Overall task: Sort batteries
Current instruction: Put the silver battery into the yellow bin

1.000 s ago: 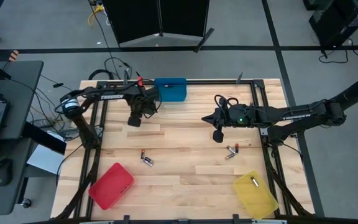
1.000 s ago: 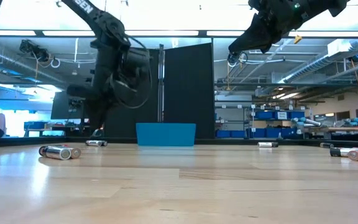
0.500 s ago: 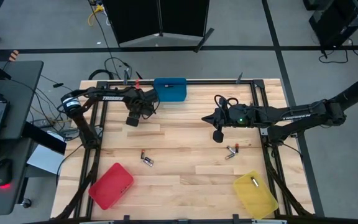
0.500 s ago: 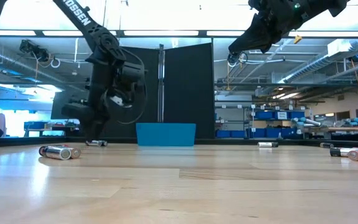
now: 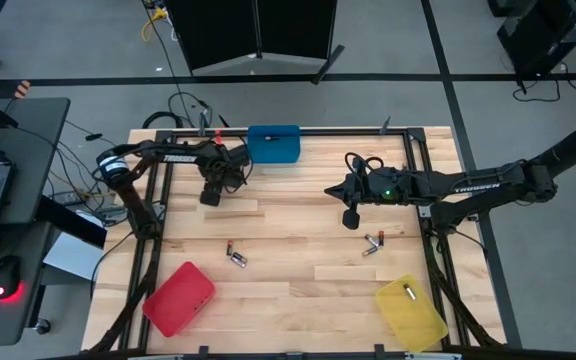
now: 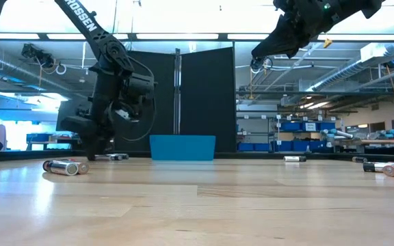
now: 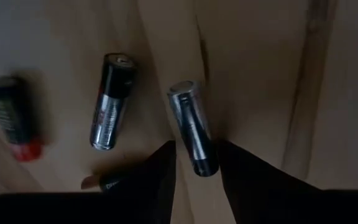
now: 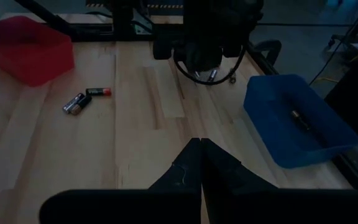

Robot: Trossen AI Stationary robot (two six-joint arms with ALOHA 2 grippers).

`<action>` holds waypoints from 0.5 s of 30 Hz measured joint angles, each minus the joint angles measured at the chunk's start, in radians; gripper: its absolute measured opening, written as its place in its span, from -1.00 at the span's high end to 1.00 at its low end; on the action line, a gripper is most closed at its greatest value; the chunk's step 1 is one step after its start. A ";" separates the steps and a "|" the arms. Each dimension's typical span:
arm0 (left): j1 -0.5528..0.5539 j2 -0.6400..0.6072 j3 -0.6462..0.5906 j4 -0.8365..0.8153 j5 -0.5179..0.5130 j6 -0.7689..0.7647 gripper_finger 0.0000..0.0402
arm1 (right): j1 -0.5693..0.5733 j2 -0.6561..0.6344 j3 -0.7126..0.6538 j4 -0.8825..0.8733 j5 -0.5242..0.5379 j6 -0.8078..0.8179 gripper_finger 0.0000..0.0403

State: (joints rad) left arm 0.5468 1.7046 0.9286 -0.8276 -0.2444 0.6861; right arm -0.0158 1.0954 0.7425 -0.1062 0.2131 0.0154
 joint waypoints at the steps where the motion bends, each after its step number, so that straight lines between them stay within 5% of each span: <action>1: 0.000 0.000 -0.003 0.002 0.006 -0.016 0.35 | 0.000 0.000 0.000 0.000 0.000 0.000 0.95; 6: 0.000 -0.002 -0.008 0.001 0.029 -0.120 0.40 | 0.000 0.000 0.001 0.000 0.000 0.000 0.95; 11: -0.003 -0.001 -0.009 -0.007 0.065 -0.218 0.77 | 0.000 0.000 0.001 0.000 0.000 0.000 0.95; 15: -0.005 -0.008 -0.010 -0.009 0.088 -0.307 0.79 | 0.000 0.000 0.001 0.000 0.000 0.000 0.95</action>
State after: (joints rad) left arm 0.5414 1.6962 0.9182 -0.8362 -0.1569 0.3792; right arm -0.0157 1.0954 0.7433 -0.1067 0.2134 0.0154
